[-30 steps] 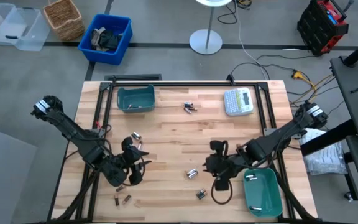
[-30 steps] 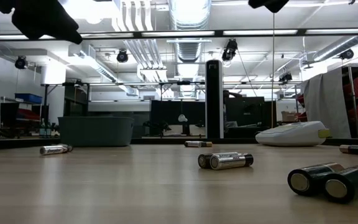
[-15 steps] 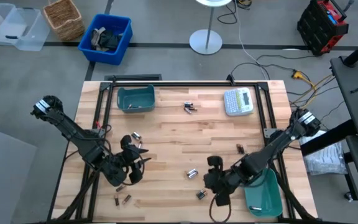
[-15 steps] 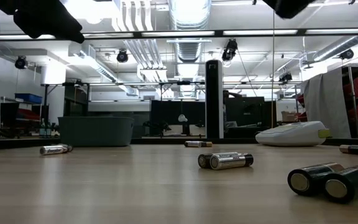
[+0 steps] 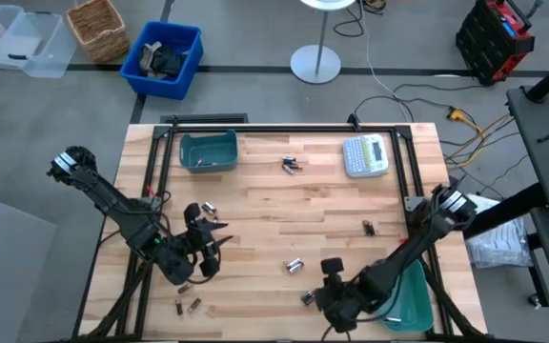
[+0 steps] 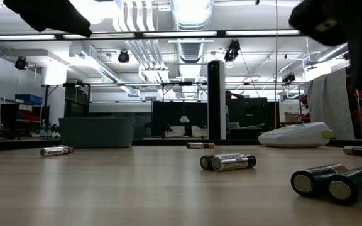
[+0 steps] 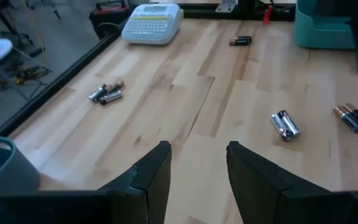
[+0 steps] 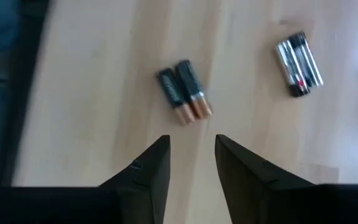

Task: Sort batteries
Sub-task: Put the black battery into the blue bin

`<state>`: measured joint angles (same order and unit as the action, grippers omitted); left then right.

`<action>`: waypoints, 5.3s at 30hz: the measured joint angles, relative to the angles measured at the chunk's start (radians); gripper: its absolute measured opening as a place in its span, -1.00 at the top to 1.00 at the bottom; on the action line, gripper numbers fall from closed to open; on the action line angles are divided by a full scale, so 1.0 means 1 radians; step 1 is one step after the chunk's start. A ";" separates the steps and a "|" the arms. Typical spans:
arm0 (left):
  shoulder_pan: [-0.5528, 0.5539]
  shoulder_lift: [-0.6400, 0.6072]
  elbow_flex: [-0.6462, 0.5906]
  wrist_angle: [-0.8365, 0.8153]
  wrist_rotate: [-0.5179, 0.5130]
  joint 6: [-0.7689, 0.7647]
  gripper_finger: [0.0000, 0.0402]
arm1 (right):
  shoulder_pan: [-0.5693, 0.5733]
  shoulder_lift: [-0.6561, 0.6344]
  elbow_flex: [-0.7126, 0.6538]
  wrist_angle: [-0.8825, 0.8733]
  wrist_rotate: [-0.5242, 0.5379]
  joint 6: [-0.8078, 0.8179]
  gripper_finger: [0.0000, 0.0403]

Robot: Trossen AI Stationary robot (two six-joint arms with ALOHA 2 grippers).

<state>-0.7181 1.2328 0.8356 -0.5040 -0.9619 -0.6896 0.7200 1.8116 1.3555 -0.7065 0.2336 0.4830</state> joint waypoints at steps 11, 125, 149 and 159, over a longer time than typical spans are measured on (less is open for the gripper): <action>0.003 -0.005 0.000 0.146 -0.103 0.265 0.32 | 0.002 0.070 -0.003 0.017 -0.002 -0.028 0.61; 0.082 0.149 0.000 0.590 0.239 0.647 0.32 | -0.264 -0.082 -0.019 0.644 0.276 -0.667 0.83; 0.143 0.180 0.000 0.737 0.324 0.707 0.49 | -0.285 -0.082 -0.019 0.674 0.294 -0.693 0.83; 0.144 0.180 0.000 0.726 0.316 0.734 0.85 | -0.286 -0.081 -0.019 0.674 0.294 -0.681 0.82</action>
<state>-0.5739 1.4128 0.8356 0.2218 -0.6458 0.0447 0.4343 1.7305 1.3365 -0.0326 0.5278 -0.1984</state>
